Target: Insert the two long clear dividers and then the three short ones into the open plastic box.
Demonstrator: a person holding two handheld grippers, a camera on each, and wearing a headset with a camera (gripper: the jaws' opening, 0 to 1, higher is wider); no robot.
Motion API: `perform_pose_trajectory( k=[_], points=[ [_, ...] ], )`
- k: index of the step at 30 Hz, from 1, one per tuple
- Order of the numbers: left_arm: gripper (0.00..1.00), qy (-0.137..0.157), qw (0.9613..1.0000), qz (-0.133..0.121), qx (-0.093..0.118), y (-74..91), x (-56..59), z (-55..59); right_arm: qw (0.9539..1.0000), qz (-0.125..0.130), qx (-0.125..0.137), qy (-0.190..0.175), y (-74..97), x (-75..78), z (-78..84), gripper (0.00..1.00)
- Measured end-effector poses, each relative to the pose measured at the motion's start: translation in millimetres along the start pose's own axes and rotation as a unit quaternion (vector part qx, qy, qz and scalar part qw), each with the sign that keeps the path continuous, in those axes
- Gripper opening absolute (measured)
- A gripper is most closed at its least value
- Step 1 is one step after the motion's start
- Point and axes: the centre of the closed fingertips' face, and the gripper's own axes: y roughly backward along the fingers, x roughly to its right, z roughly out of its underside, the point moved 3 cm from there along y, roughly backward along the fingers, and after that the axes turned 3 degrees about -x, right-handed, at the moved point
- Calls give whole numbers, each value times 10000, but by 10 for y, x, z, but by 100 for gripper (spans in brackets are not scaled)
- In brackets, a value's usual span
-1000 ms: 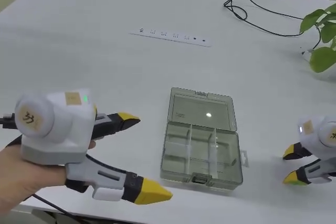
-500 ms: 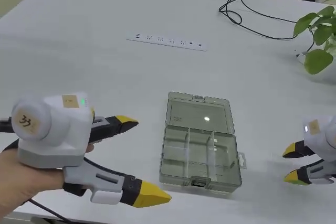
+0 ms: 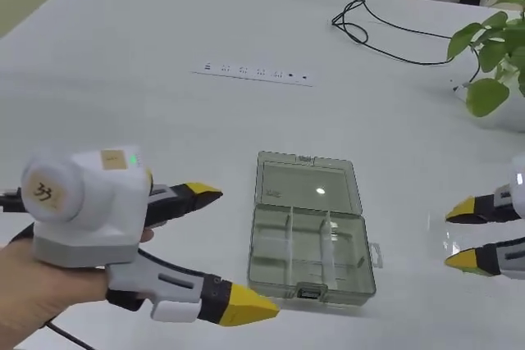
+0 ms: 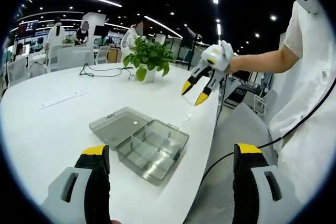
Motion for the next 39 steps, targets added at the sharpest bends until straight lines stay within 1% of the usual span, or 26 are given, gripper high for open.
perform_pose_trajectory(
  k=[5, 10, 14, 17, 18, 19, 21, 23, 24, 25, 27, 28, 30, 32, 33, 35, 37, 38, 39],
  points=[
    [100, 83, 9997, 110, 206, -43, 55, -149, 9995, 213, 227, 97, 180, -43, -239, 33],
    [100, 222, 9989, 199, 374, -87, 89, -283, 9987, 336, 355, 171, 269, -97, -397, 33],
    [99, 365, 9976, 247, 537, -119, 97, -401, 9981, 400, 382, 289, 309, -155, -499, 33],
    [96, 567, 9958, 303, 657, -140, 117, -480, 9977, 443, 425, 302, 324, -189, -567, 33],
    [95, 680, 9944, 357, 725, -149, 129, -510, 9974, 470, 427, 348, 325, -209, -595, 33],
    [94, 742, 9939, 376, 725, -156, 131, -517, 9972, 489, 413, 387, 325, -222, -610, 33],
    [91, 879, 9923, 383, 791, -175, 130, -550, 9969, 511, 380, 457, 327, -254, -644, 33],
    [90, 1119, 9896, 424, 799, -197, 148, -565, 9968, 507, 400, 478, 332, -283, -681, 33],
    [89, 1261, 9873, 499, 829, -212, 175, -582, 9967, 512, 409, 483, 334, -289, -695, 33],
    [88, 1331, 9863, 513, 828, -224, 182, -588, 9965, 519, 421, 493, 337, -298, -715, 33],
    [85, 1551, 9820, 602, 899, -256, 212, -626, 9963, 526, 445, 520, 344, -315, -750, 33],
    [83, 1703, 9794, 659, 868, -276, 233, -629, 9962, 528, 454, 520, 346, -318, -763, 33],
    [80, 1741, 9785, 683, 869, -307, 252, -639, 9961, 525, 472, 532, 347, -330, -790, 33],
    [76, 1926, 9753, 721, 805, -349, 286, -637, 9959, 528, 487, 549, 348, -342, -820, 33],
    [74, 2065, 9721, 787, 786, -370, 319, -644, 9958, 521, 496, 557, 347, -351, -839, 33],
    [72, 2269, 9675, 833, 745, -412, 350, -652, 9957, 526, 499, 583, 347, -366, -871, 33],
    [66, 2471, 9630, 879, 623, -457, 385, -635, 9955, 533, 515, 594, 351, -373, -898, 33],
    [64, 2482, 9621, 901, 677, -473, 390, -649, 9954, 531, 529, 601, 354, -382, -918, 33],
    [61, 2587, 9589, 959, 665, -488, 413, -652, 9953, 532, 531, 604, 353, -383, -928, 33]
  ],
)
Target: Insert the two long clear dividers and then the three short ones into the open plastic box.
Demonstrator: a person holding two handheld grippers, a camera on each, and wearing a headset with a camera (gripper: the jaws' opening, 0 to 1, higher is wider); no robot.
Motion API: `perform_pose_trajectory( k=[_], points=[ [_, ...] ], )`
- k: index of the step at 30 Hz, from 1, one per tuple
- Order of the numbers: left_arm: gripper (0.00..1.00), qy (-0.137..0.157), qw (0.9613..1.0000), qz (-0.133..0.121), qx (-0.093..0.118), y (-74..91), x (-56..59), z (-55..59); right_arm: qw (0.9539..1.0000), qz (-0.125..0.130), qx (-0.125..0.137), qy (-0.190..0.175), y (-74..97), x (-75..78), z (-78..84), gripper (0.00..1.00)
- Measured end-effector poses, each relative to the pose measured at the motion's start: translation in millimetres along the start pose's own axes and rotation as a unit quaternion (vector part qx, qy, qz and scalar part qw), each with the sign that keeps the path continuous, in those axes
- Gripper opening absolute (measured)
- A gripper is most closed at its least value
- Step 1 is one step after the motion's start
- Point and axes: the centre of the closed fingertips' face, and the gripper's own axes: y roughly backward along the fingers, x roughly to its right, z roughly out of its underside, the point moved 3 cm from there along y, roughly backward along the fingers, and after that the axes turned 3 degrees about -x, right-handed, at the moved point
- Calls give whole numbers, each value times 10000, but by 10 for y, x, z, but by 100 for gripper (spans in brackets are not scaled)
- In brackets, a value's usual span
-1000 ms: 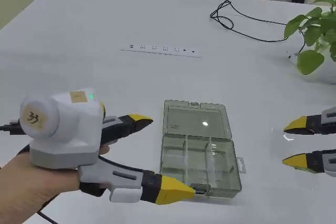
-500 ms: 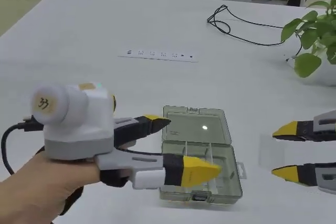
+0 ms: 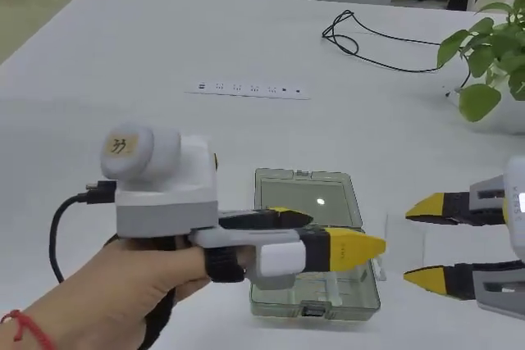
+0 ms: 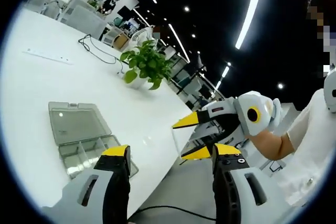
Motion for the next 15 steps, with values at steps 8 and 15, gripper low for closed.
perform_pose_trajectory(
  k=[8, 15],
  points=[
    [45, 647, 9978, 69, -120, -133, -3, 56, 10000, 32, -8, 66, -4, -14, -92, 33],
    [30, 956, 9951, 53, -243, -211, -30, 125, 9999, 23, -25, 149, -13, -35, -155, 33]
  ],
)
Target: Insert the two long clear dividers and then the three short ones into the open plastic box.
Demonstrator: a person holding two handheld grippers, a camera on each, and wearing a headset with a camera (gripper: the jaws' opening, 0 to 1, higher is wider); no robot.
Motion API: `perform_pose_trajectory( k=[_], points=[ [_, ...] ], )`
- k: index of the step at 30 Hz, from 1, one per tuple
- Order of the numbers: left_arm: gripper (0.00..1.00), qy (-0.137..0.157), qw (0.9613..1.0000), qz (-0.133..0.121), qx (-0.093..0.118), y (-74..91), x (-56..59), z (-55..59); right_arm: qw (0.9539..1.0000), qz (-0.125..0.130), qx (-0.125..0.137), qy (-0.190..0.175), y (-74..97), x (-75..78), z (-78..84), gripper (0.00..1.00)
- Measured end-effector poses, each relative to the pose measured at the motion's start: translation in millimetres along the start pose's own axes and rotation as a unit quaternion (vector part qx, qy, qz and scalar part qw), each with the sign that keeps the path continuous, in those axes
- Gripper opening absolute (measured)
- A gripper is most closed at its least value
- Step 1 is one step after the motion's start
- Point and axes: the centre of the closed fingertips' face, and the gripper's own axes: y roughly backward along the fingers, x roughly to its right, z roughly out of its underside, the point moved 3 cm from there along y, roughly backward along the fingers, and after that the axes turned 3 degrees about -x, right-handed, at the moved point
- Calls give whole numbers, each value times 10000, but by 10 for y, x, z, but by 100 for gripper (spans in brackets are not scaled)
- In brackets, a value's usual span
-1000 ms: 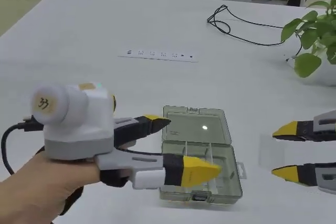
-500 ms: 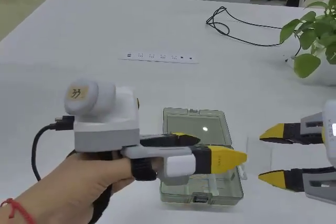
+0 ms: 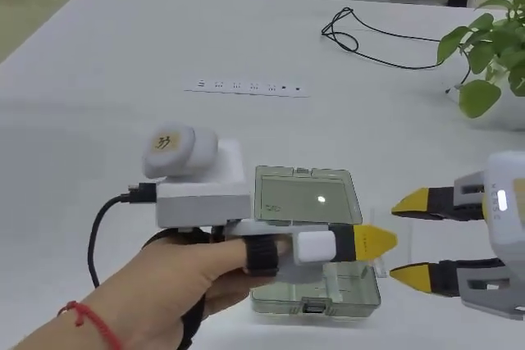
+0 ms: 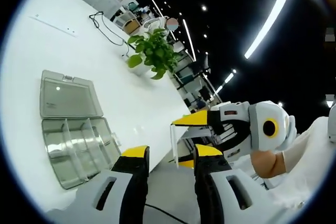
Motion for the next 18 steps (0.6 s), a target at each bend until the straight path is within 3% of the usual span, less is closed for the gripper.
perform_pose_trajectory(
  k=[3, 7, 18],
  points=[
    [31, 29, 10000, 58, -12, -29, 12, 21, 10000, 7, -34, 49, -7, -4, -3, 33],
    [22, 55, 9999, 71, -66, -56, 11, 50, 9999, -8, -55, 84, -13, -26, -15, 33],
    [12, 87, 9997, 111, -196, -98, 0, 110, 9996, -4, -153, 224, -23, -52, -19, 33]
  ],
)
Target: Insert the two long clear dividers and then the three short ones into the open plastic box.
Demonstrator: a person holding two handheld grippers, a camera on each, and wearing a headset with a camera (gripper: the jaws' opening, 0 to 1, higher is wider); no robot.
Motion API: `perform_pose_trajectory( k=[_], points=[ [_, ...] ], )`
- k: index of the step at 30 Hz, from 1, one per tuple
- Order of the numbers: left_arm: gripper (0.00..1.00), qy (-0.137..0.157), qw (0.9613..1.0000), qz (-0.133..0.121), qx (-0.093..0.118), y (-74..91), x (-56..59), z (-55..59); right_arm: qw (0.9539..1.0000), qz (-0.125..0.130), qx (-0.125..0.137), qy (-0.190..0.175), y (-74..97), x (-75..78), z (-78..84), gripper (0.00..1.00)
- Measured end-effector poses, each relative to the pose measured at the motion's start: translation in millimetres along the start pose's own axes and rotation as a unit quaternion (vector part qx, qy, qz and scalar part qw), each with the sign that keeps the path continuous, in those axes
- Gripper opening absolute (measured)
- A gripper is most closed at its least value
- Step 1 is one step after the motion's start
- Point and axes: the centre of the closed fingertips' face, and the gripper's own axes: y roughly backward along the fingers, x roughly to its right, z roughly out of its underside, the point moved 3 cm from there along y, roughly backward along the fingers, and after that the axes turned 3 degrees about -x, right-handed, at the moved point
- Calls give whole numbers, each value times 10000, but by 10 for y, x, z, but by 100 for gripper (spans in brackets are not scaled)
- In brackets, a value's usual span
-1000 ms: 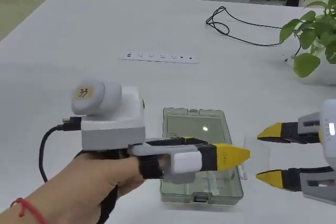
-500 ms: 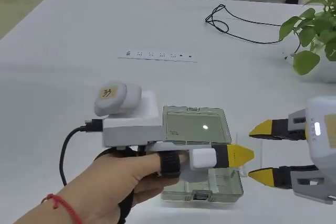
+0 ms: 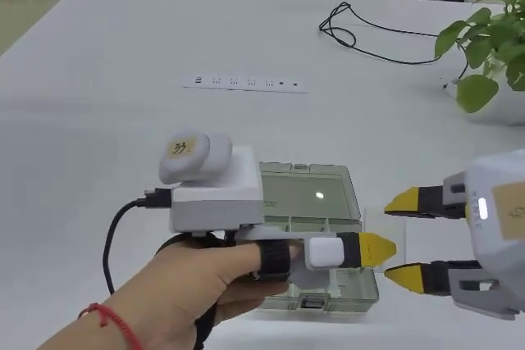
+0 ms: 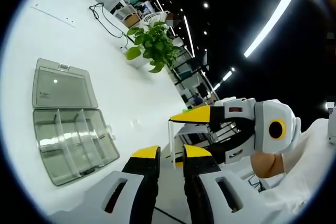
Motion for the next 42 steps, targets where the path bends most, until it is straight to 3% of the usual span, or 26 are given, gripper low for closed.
perform_pose_trajectory(
  k=[13, 31, 35, 37, 39, 42],
  points=[
    [0, -13, 10000, 26, -11, 1, -18, 14, 10000, -30, -59, 58, -13, -20, 4, 33],
    [0, 100, 9999, 62, 35, 8, -17, 18, 9999, 23, -68, 142, -30, -29, -3, 33],
    [0, 45, 10000, 9, 73, 15, -34, 10, 10000, 53, 16, 67, -4, 5, -21, 37],
    [0, -90, 9999, -16, 47, 27, -41, 12, 9999, 23, 125, -38, 29, 33, -33, 38],
    [0, -439, 9990, -9, -25, 43, -34, 20, 9992, -85, 313, -244, 74, 71, -46, 38],
    [0, -1085, 9939, -74, -165, 64, -40, 40, 9966, -330, 582, -483, 148, 141, -56, 36]
  ],
)
